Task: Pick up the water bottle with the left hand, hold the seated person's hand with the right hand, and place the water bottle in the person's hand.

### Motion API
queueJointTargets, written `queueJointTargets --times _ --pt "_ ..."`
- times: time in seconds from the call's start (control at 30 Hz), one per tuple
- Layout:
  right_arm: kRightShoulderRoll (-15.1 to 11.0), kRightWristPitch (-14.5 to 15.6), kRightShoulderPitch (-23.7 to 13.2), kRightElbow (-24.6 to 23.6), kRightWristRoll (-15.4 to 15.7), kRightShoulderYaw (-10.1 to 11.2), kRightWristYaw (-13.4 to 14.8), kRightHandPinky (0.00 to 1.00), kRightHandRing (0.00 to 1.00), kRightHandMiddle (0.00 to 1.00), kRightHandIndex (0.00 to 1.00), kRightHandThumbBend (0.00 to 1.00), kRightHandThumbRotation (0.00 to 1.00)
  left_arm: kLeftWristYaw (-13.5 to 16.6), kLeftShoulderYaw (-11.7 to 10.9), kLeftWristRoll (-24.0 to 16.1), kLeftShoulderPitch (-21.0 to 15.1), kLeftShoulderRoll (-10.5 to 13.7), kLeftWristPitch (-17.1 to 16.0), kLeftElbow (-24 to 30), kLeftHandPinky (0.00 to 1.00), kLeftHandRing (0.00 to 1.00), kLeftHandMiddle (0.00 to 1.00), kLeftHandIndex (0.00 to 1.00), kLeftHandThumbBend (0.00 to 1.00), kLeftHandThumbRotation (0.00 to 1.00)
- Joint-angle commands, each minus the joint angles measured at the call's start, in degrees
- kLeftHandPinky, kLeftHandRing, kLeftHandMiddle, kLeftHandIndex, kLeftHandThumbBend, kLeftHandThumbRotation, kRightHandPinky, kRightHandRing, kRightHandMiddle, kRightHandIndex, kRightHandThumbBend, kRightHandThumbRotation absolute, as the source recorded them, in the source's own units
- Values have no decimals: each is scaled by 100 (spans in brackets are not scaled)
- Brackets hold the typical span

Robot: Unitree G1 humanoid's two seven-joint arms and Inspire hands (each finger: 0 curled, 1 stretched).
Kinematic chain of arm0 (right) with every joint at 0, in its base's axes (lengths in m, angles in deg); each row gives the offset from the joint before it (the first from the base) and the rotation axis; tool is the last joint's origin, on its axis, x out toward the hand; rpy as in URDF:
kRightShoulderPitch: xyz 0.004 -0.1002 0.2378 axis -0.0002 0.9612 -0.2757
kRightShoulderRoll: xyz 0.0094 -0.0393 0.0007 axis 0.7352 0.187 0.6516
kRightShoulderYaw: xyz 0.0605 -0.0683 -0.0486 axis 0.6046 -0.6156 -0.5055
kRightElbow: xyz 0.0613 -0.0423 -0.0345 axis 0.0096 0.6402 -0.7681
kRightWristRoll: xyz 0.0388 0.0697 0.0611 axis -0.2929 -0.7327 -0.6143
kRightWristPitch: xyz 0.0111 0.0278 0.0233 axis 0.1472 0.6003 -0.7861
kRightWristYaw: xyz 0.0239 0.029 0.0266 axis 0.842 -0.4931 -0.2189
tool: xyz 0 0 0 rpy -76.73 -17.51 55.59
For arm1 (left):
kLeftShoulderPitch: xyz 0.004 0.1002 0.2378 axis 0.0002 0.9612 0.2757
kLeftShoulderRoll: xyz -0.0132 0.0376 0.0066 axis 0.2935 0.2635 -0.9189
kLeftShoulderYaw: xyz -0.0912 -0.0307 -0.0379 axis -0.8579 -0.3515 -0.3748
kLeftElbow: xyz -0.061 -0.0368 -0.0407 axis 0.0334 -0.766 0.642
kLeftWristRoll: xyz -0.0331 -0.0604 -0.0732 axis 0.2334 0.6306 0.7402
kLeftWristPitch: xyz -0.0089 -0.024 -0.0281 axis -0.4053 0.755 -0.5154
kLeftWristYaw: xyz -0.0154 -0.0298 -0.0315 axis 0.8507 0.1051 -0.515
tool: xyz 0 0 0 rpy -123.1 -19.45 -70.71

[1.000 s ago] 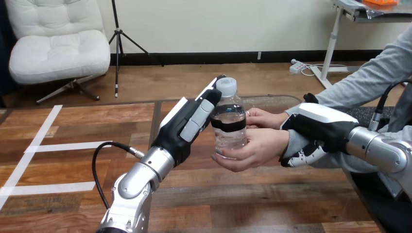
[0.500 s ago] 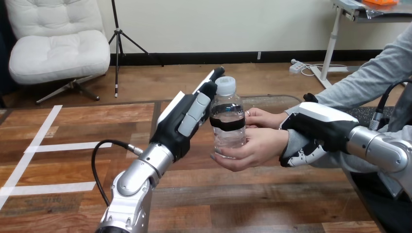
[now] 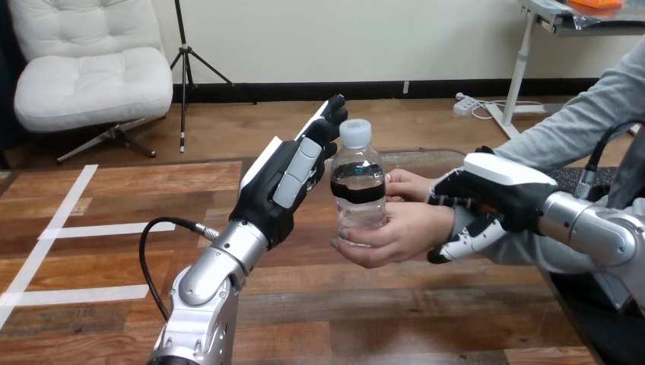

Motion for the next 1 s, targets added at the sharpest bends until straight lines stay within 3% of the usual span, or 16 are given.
queueJointTargets --times 0.0,0.37,0.97 --pt "-104 33 -345 -299 81 93 156 62 68 70 70 93 56 54 -87 102 -67 -46 7 334 100 100 100 100 100 100" --pt "-138 81 -329 -385 214 88 72 64 74 76 77 100 73 131 -89 112 -24 -36 -81 352 100 100 100 100 100 100" --pt "-154 91 -216 -461 -18 230 -115 63 76 79 81 100 94 121 -136 235 114 1 53 575 100 100 100 100 100 100"
